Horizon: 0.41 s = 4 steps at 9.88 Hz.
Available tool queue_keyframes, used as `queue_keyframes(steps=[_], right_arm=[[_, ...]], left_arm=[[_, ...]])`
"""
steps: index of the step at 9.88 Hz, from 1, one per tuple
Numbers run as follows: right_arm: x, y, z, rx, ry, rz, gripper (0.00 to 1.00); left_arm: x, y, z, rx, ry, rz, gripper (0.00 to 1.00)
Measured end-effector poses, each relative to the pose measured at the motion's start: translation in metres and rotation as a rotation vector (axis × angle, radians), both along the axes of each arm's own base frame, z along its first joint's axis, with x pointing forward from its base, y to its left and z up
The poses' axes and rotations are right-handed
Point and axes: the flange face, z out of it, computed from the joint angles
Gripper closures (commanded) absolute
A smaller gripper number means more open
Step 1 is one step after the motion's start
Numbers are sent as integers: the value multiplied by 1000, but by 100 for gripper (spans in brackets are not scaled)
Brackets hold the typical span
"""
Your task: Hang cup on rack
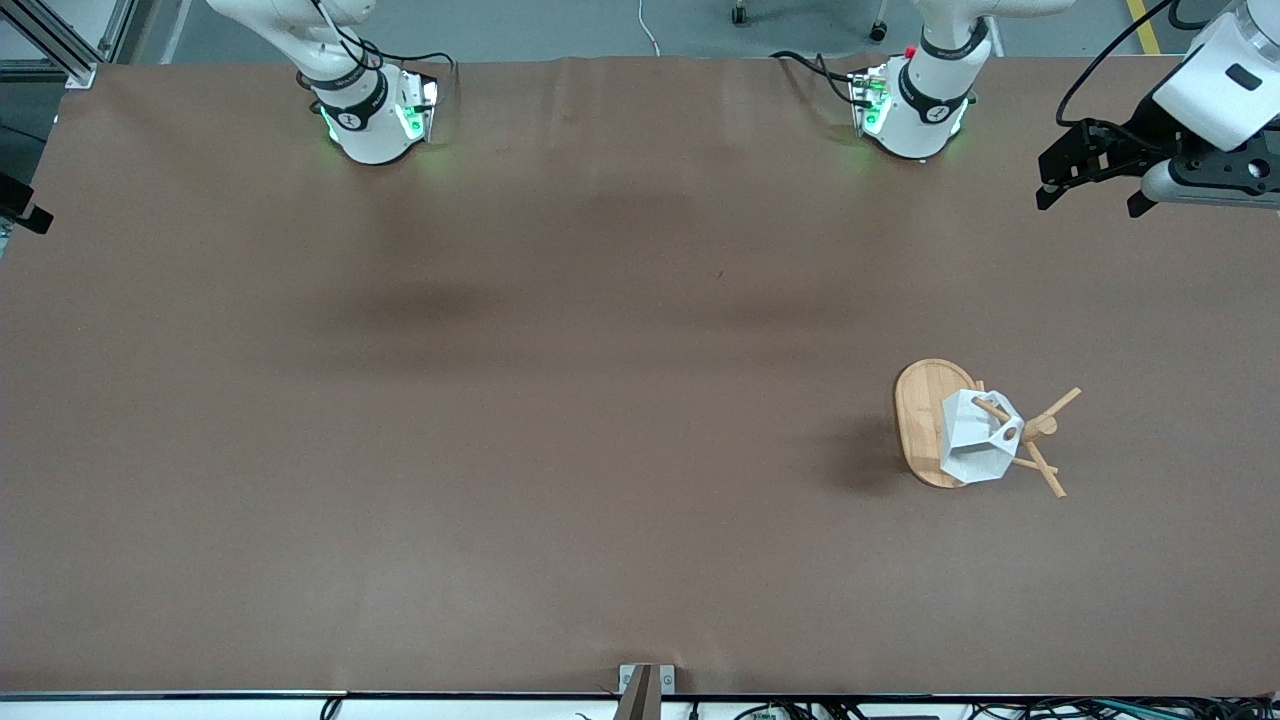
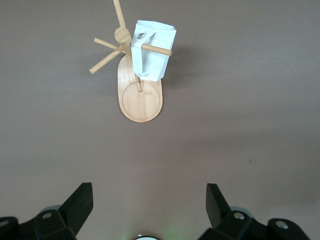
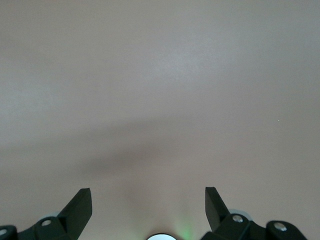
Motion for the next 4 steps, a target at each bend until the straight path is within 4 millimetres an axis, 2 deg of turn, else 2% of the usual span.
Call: queue_keyframes(steps=[2,4], right_arm=[[0,0,0,0,0,0,0],[0,0,0,0,0,0,0]], left_arm=[[0,-9,-1,13,-1,-10,0],[6,-7,-2,14,-3,-5,0]])
